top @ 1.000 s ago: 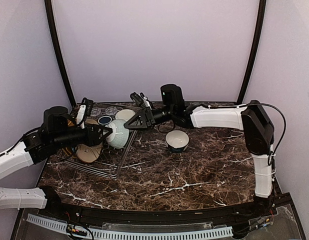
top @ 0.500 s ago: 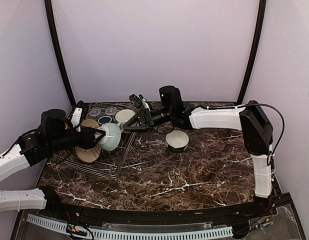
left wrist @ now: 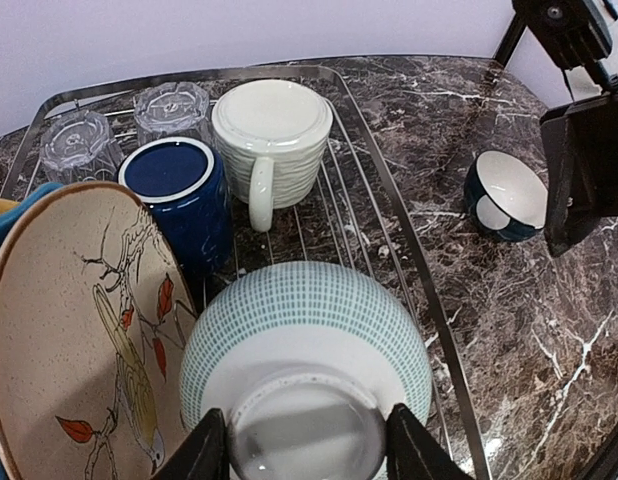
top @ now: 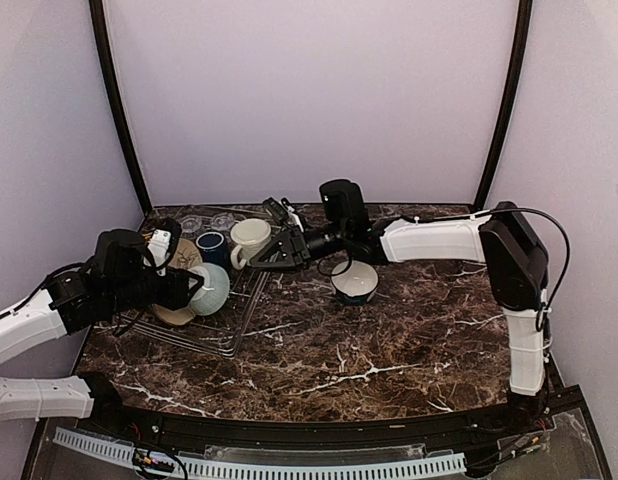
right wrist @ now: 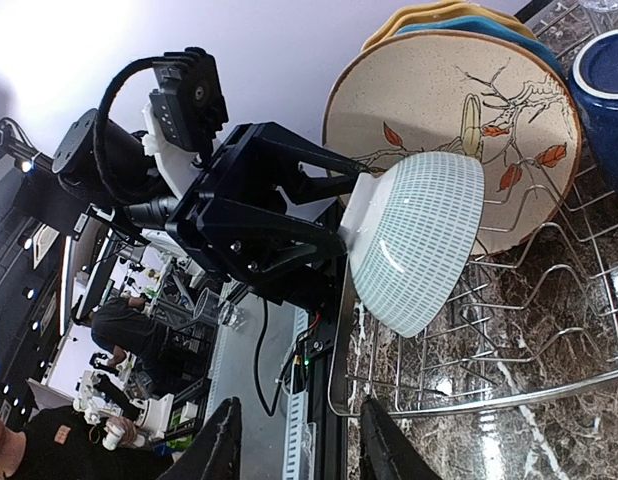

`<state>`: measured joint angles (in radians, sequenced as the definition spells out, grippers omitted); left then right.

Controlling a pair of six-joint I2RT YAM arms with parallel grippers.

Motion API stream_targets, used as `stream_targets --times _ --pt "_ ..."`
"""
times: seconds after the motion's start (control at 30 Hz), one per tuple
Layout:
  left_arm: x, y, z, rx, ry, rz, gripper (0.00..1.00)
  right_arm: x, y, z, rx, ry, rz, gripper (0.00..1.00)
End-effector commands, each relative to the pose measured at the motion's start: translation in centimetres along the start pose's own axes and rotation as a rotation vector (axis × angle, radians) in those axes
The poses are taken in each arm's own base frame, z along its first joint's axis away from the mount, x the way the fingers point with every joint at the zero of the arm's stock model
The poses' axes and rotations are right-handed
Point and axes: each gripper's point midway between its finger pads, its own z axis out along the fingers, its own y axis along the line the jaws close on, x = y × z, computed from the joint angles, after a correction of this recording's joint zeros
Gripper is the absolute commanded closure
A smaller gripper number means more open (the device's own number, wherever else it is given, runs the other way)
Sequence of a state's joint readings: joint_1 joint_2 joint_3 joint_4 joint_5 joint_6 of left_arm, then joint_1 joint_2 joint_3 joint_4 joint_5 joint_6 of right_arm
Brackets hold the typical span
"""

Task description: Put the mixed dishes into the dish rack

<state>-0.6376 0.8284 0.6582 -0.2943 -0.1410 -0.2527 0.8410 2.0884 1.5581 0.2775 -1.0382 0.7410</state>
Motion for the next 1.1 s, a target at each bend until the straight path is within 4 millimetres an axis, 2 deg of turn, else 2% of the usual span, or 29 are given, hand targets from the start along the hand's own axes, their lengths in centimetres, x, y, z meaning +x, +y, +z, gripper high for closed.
stream_targets --times 0.0,0.23,0.4,0.87,0.93,1.07 --pt "0.4 0.5 0.6 -0.031 0.0 0.029 0.99 -0.7 1.4 -1.3 0.013 -0.031 -0.041 0.62" --pt "1.6 1.3 1.5 -0.077 0.049 0.027 0.99 -0.3 1.0 -1.6 0.025 -0.033 -0.033 0.63" --pt "3.2 1.6 2.1 -0.09 0.104 0.001 0.99 0.0 0.7 -2.3 0.047 -0.038 -0.024 0.63" --pt "7.2 1.0 3.0 -0.04 0.199 -0.049 0.99 1.2 -2.0 -7.7 0.351 -0.051 0.006 0.64" --pt "7.6 0.9 3.1 -0.032 0.22 -0.058 0.96 1.5 -2.9 -8.5 0.425 -0.043 0.017 0.64" --pt "7.9 0.5 2.9 -0.014 0.232 -0.091 0.77 2.4 -5.4 -11.1 0.642 -0.004 0.011 0.61"
